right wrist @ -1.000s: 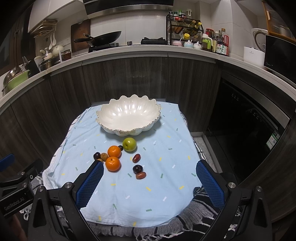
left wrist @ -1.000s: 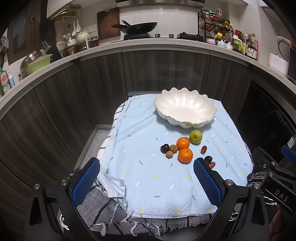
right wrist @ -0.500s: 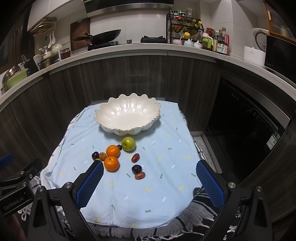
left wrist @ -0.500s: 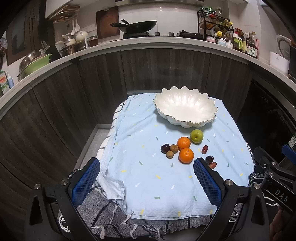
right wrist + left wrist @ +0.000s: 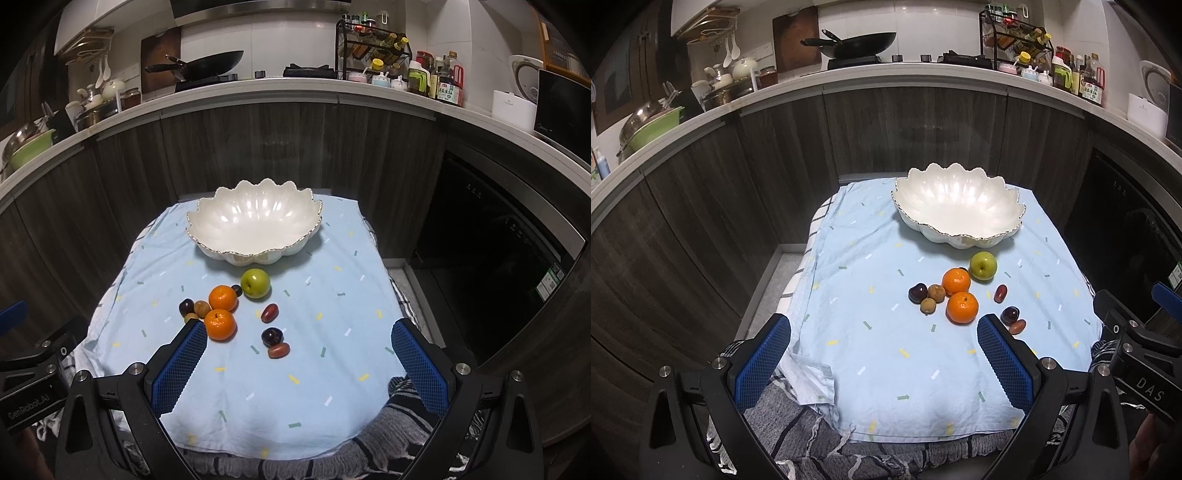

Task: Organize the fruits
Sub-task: 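Move right tool toward the dark plum while left tool approaches the large mandarin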

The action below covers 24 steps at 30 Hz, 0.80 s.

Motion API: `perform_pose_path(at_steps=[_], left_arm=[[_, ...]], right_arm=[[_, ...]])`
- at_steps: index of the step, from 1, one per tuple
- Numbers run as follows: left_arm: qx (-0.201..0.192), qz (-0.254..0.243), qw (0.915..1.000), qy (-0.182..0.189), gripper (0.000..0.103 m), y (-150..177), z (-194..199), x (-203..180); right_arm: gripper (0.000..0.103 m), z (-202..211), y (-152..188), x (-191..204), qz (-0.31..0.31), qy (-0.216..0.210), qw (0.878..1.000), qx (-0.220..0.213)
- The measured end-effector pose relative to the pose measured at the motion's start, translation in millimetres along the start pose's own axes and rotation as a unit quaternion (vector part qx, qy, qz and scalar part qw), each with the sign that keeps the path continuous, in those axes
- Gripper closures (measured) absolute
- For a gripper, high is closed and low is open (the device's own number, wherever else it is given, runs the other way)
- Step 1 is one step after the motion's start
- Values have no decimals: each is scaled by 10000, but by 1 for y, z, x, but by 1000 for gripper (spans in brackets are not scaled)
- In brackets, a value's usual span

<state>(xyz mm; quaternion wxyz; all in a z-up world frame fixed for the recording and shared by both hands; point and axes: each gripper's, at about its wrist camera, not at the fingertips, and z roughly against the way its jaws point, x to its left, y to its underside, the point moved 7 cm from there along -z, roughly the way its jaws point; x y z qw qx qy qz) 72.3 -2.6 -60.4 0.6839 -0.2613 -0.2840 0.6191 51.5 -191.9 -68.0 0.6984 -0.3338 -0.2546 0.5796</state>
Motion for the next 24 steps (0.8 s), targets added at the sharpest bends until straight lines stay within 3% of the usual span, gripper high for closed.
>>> perform_pose_path(at_steps=[24], left_arm=[[381,-241,9989,122,6,-5,-56,-14]], right_arm=[[2,-60,5,5,135,-56,9985,536]])
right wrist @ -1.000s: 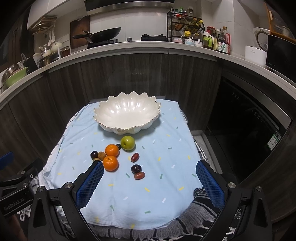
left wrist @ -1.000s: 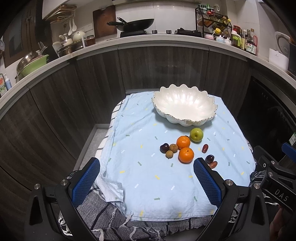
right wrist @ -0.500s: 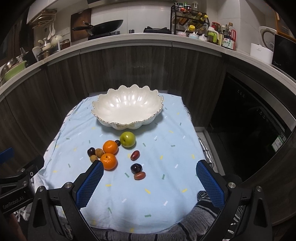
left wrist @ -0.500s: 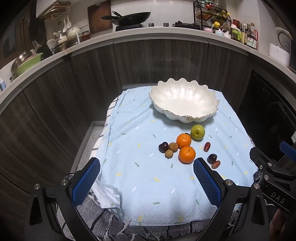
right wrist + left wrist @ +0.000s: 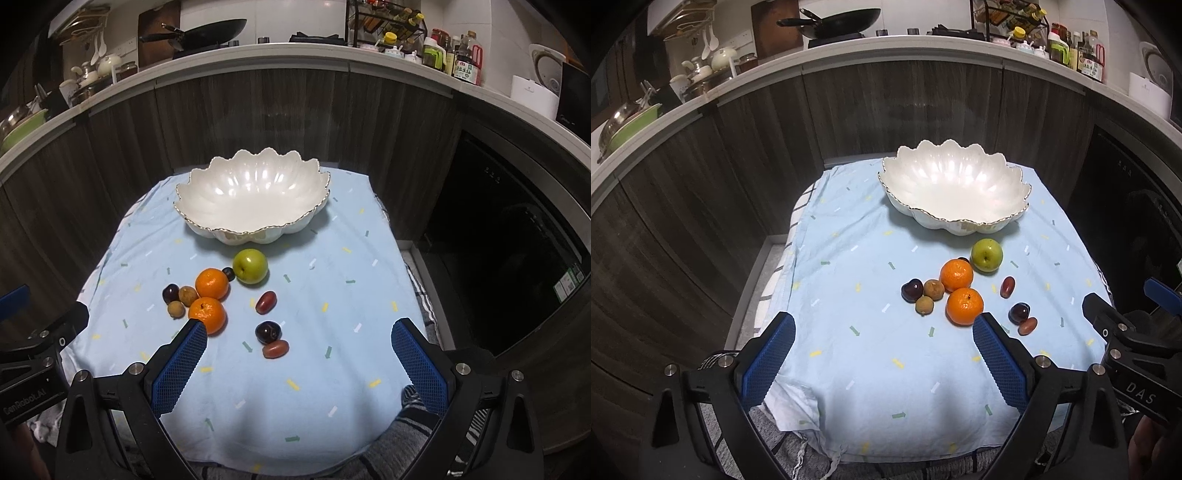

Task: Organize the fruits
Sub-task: 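Move right tool toward the dark plum while left tool approaches the large mandarin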

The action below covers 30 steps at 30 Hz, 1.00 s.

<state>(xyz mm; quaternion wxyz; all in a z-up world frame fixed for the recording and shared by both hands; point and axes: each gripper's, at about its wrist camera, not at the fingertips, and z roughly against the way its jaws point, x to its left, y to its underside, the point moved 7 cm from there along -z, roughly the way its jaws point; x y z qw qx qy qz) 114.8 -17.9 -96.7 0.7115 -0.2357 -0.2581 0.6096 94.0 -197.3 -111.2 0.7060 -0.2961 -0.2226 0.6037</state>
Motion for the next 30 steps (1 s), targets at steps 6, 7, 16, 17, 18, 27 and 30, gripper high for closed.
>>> perform_pose_path(at_steps=[6,7,16,17,18,27,30], left_arm=[[88,-44,9999,107,6,-2,-14,-6],[107,-51,9998,127,6,-2,-17,-7],[297,-170,9989,314,7,-4,-41,-25],[325,-187,9987,337,7,-4,-45,-28],[344,-203,9986,345,7,-4,-48,-29],[614,-335,9965,468,7,1,-75,-45],[688,-376,9957,495,8,3,-82,-50]], right_arm=[[2,-15,0,2,33,-100,9999,122],[2,-17,0,2,38,-109,9998,140],[2,-40,1,-5,28,-134,9993,345],[2,-43,1,-6,18,-139,9992,375],[2,-46,2,-6,15,-142,9991,401],[2,-73,2,-14,130,-107,9981,600],[4,-81,3,-15,221,-127,9973,692]])
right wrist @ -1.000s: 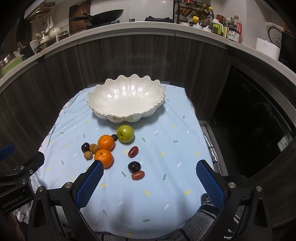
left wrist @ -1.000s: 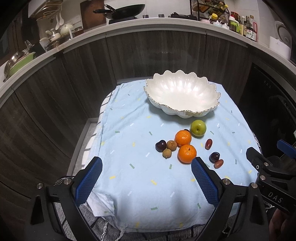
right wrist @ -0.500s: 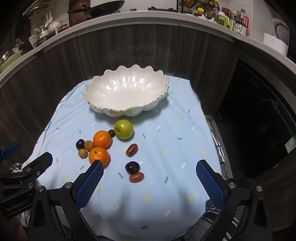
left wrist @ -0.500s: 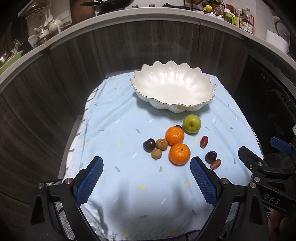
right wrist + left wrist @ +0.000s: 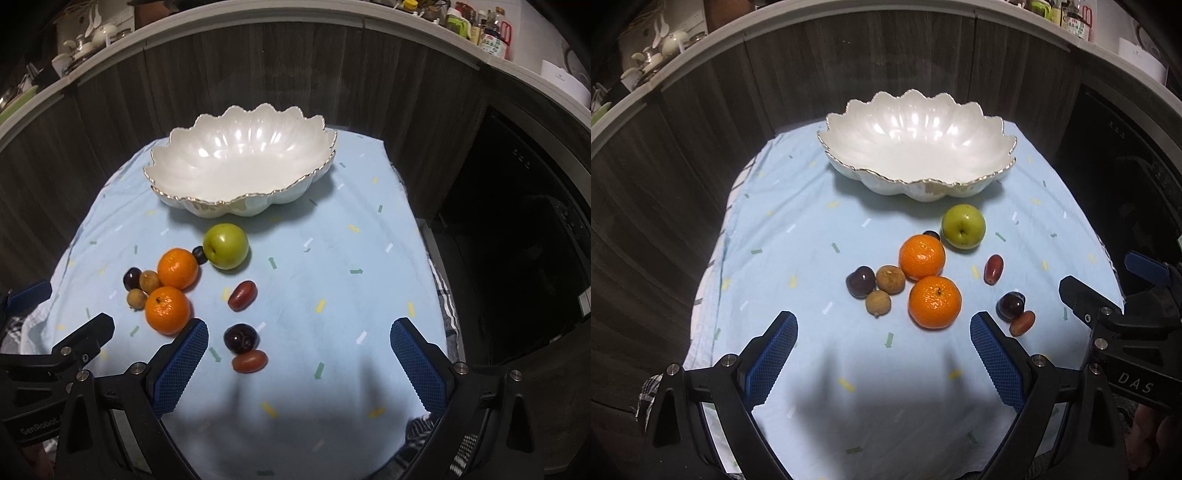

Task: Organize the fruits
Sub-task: 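Move right tool toward the dark plum while left tool approaches the large mandarin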

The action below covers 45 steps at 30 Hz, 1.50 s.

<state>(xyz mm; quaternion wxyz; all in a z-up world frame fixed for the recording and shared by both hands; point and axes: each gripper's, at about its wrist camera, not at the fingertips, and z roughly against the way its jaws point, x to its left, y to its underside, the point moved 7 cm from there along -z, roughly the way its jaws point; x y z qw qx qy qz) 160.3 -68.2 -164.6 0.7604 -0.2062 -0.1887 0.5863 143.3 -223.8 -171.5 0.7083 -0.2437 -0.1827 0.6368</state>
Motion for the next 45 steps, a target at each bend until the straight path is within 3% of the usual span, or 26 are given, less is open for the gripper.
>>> perform_pose_path(at_steps=[9,20,26,30,36,45], left_arm=[[227,-145,9996,115,11,3,-24,-13],[526,-498,9969,300,17,14,-46,-27],[555,-684,9952,420,20,16,-52,-33],[658,-771,9934,544,21,18,-57,-35],[752,-997,9889,803,23,18,-60,-37],[761,-1380,9845,775,23,12,-58,-38]], right_arm=[[9,-25,8,-7,-39,-141,9990,417],[9,-51,9,1,530,-284,9952,776],[18,-58,11,6,646,-454,9927,909],[24,-60,11,13,864,-570,9902,943],[26,-59,10,26,1180,-765,9856,938],[27,-54,7,37,1563,-921,9799,836]])
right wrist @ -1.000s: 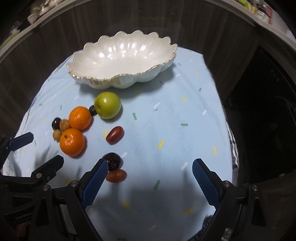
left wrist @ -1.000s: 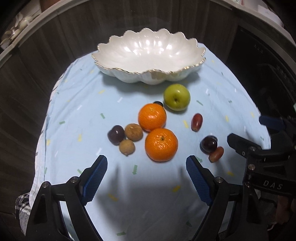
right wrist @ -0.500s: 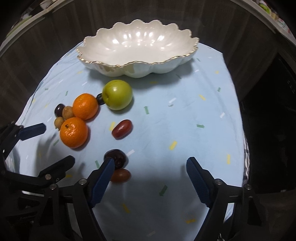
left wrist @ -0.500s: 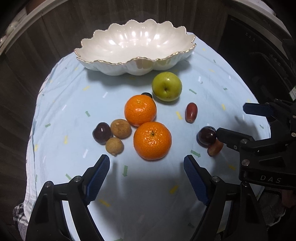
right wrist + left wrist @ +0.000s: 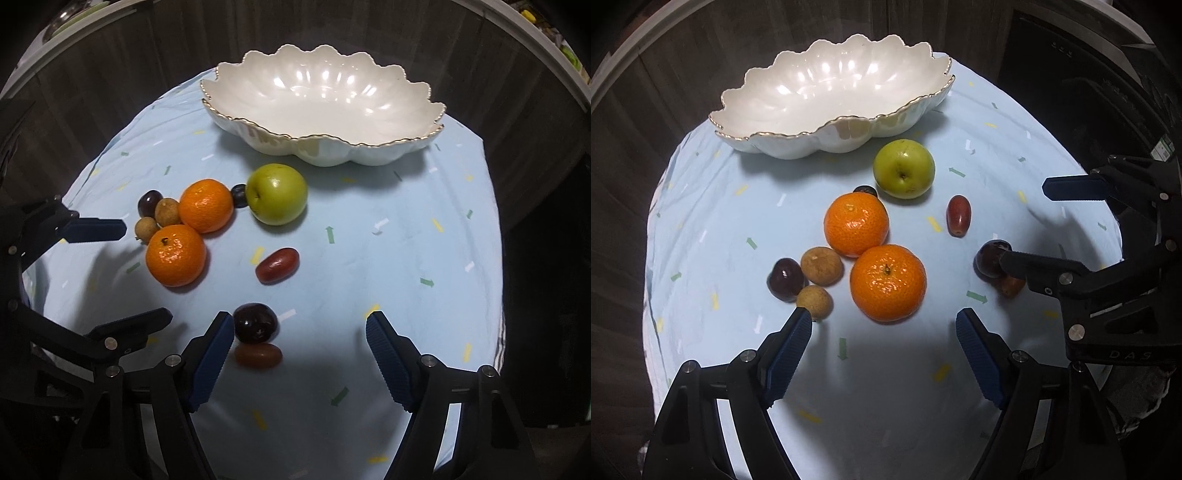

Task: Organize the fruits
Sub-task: 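Move right tool toward the dark plum while left tool approaches the large mandarin, then close right tool on the dark plum while left tool closes on the mandarin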

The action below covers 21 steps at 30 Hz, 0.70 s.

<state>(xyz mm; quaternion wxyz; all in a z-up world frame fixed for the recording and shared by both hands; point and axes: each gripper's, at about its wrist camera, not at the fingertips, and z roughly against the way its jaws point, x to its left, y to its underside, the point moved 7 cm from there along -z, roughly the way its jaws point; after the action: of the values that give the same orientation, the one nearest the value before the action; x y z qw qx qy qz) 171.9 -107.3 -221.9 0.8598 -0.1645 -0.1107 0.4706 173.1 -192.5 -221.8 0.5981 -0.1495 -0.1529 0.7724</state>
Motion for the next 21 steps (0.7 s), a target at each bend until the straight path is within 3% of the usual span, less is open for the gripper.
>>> perform_pose_path(at_steps=[11,17,21], left_arm=[[57,128,9999,1,23,5,-3,8],[109,212,9997,-10,23,7,-9,11],[80,272,9996,37,23,7,-9,10]], right_arm=[[32,-14,-1,13,101,-262,9995,109],[39,-22,1,18,127,-389,9990,166],[49,-28,4,21,103,-469,9985,253]])
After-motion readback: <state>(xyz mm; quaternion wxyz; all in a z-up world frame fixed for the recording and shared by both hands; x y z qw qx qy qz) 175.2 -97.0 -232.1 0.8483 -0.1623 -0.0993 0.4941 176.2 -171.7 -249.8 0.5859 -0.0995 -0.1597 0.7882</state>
